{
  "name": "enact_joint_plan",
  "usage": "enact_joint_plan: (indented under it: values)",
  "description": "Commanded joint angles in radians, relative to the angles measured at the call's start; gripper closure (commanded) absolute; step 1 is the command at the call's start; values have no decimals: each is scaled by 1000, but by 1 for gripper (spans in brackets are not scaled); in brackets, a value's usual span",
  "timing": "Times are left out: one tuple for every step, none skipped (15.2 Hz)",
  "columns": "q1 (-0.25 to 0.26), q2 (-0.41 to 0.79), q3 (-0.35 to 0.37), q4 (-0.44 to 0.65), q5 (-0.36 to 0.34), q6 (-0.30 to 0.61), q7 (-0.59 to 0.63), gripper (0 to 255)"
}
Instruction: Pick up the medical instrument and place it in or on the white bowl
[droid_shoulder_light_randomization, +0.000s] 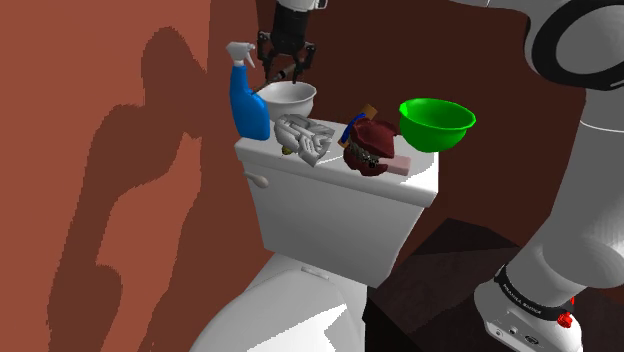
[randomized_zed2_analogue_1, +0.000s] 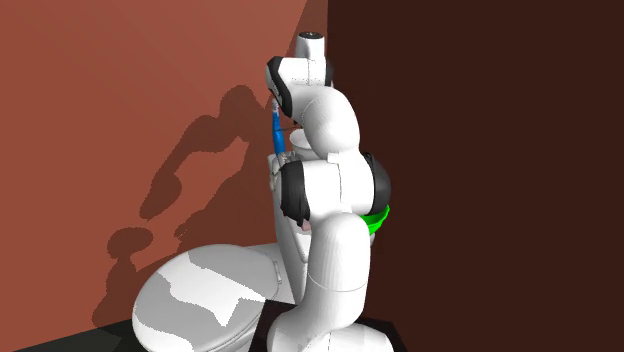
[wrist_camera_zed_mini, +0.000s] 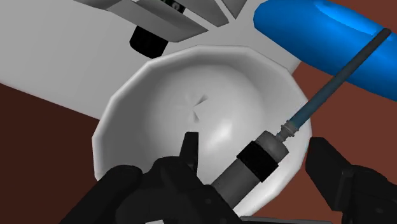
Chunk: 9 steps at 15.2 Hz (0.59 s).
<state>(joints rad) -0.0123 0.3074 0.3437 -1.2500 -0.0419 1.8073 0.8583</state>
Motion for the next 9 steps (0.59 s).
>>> enact_joint_plan:
  values:
    - [-1, 0, -1, 2, -2, 1, 0, 0]
    - [0, 2, -1, 4, -2, 0, 0, 0]
    - [0, 1, -1, 3, -2, 0, 0, 0]
    - [0, 1, -1, 3, -2, 0, 0, 0]
    - [-2, -2, -2, -2, -1, 3, -2, 0]
    - [-2, -3, -1, 31, 0, -30, -2, 0]
    - [0, -1, -1, 67, -1, -65, -2, 0]
    - [2, 2, -1, 106, -3, -101, -2, 0]
    - [4, 7, -1, 140, -4, -130, -1, 0]
